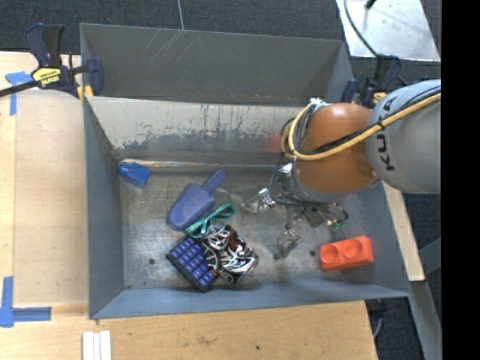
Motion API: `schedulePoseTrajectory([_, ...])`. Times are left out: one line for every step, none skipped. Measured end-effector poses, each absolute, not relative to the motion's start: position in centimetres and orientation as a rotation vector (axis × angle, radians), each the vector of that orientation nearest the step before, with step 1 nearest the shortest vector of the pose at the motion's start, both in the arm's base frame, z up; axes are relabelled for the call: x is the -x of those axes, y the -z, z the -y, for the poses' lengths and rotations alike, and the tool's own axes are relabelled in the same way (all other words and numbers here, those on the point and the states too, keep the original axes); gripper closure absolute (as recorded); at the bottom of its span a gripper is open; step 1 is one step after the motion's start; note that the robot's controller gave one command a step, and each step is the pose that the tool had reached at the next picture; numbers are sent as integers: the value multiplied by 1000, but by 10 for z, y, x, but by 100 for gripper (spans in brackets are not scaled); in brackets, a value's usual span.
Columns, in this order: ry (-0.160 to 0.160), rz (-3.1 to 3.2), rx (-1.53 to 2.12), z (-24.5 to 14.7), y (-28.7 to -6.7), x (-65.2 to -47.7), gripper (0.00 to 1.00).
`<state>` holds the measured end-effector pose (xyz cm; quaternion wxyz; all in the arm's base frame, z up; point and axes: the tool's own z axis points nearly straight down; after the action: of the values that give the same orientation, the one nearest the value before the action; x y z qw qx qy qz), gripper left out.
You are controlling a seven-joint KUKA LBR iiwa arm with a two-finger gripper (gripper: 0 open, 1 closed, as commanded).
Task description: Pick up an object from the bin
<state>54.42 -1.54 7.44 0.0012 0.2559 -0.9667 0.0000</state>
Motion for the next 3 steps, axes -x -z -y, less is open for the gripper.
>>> schedulePoseTrajectory([0, 3056, -741, -18, -100, -555, 0])
schedulePoseTrajectory([-1, 3067, -711, -43, -90, -577, 0])
schedulePoseTrajectory([-2, 3024, -861, -101, -87, -561, 0])
